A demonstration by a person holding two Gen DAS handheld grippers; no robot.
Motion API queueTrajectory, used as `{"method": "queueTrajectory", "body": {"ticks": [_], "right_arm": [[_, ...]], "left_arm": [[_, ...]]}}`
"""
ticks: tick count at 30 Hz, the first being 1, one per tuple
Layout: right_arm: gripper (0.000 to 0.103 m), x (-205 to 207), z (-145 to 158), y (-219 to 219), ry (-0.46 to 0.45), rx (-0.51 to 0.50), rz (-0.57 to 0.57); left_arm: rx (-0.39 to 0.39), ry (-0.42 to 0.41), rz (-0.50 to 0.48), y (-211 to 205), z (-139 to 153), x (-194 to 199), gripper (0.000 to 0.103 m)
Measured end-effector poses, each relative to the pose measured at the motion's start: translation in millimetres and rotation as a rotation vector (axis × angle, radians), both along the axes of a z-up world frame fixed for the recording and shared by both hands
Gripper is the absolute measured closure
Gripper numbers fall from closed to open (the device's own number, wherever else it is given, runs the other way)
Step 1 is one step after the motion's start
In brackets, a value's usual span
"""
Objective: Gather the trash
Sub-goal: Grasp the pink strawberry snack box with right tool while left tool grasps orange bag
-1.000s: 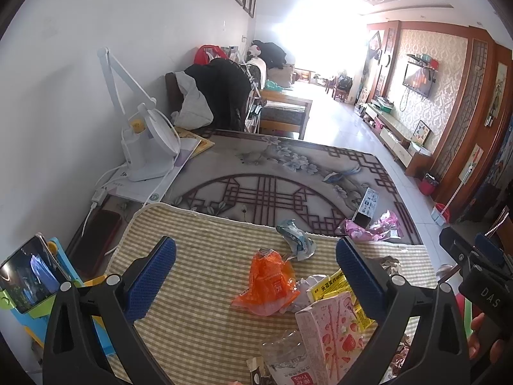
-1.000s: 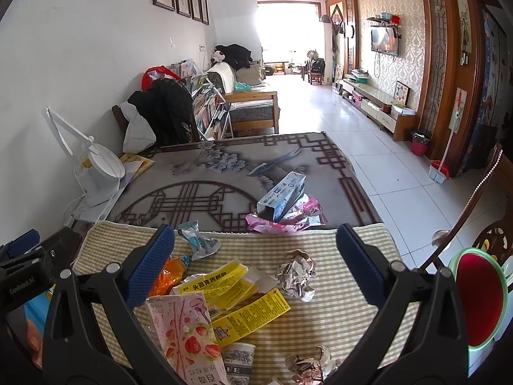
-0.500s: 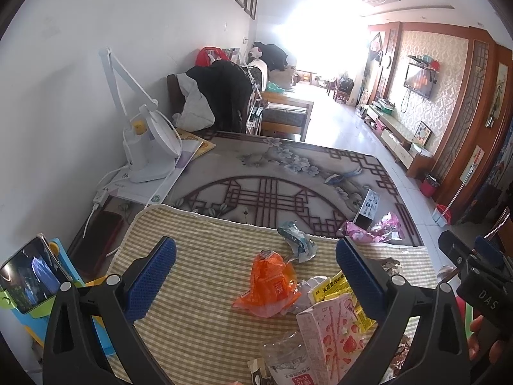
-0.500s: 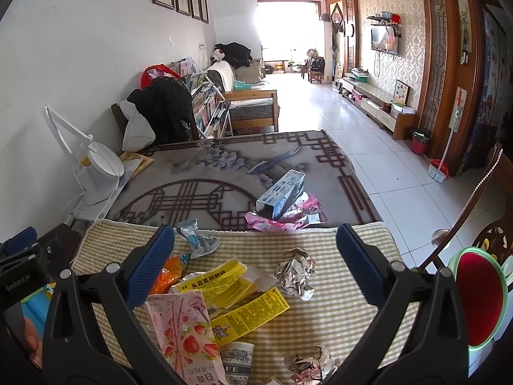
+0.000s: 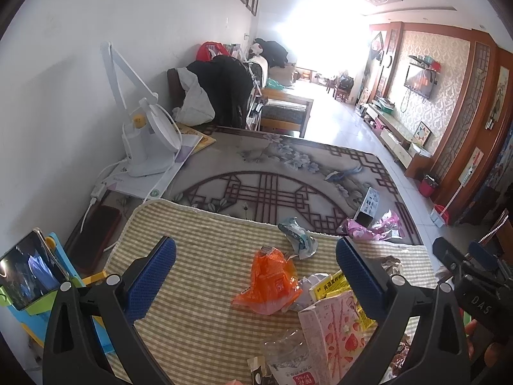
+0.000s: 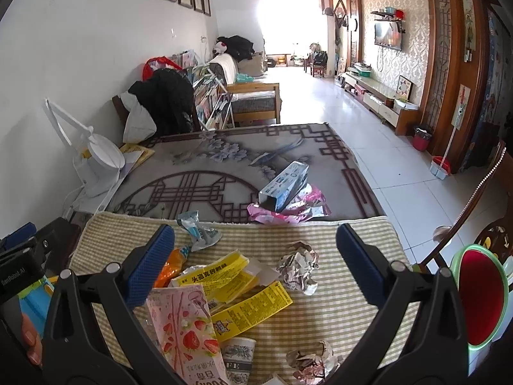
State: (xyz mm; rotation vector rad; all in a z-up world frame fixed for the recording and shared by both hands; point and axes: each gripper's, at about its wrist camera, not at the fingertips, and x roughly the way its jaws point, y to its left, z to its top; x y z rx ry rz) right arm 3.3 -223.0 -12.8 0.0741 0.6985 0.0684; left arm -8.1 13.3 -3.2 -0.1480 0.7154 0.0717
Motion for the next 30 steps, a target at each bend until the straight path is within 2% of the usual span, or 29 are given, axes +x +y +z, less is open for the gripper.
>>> {"method": "queueTrajectory", "body": {"ticks": [6, 9, 11, 13, 15, 16, 17, 19, 23, 25, 30], "right_arm": [[0.003, 2, -33, 20, 0.156, 0.010, 0.145], [0.003, -3, -60, 37, 0.262, 0.031, 0.236], [0.003, -6, -81, 54, 0.334, 0.016, 0.289], [0.004, -8, -100, 68, 0.397, -0.009, 0.330], [0.016, -10, -113, 78, 0.431, -0.045, 0.350], [0.032, -12, -120, 81, 0.454, -0.028, 0.376], [0.035, -12, -122, 80, 0.468, -0.012, 0.380], [0.037, -15, -121, 79, 0.470, 0.014, 0.387], [0.038, -18, -96, 68, 0.380, 0.051, 0.361], [0.038, -21, -79, 58, 0.321, 0.052, 0.324], [0.037, -29, -64, 26, 0.282, 0.073, 0.211]], "left_arm": [[-0.062, 0.065, -0.012, 23, -24, 1, 0.008], [-0.080, 0.109, 0.014, 37, -43, -2, 0.008], [-0.131, 0.150, 0.016, 46, -58, -1, 0.008], [-0.149, 0.172, 0.015, 49, -66, -1, 0.008], [-0.145, 0.175, 0.000, 47, -70, -1, 0.008], [-0.136, 0.173, -0.014, 45, -72, -1, 0.008], [-0.129, 0.172, -0.028, 42, -73, 0, 0.011], [-0.121, 0.179, -0.058, 39, -76, 5, 0.016], [-0.146, 0.209, -0.110, 35, -87, 20, 0.027], [-0.173, 0.226, -0.142, 31, -94, 32, 0.027], [-0.171, 0.284, -0.229, 4, -120, 70, 0.027]]}}
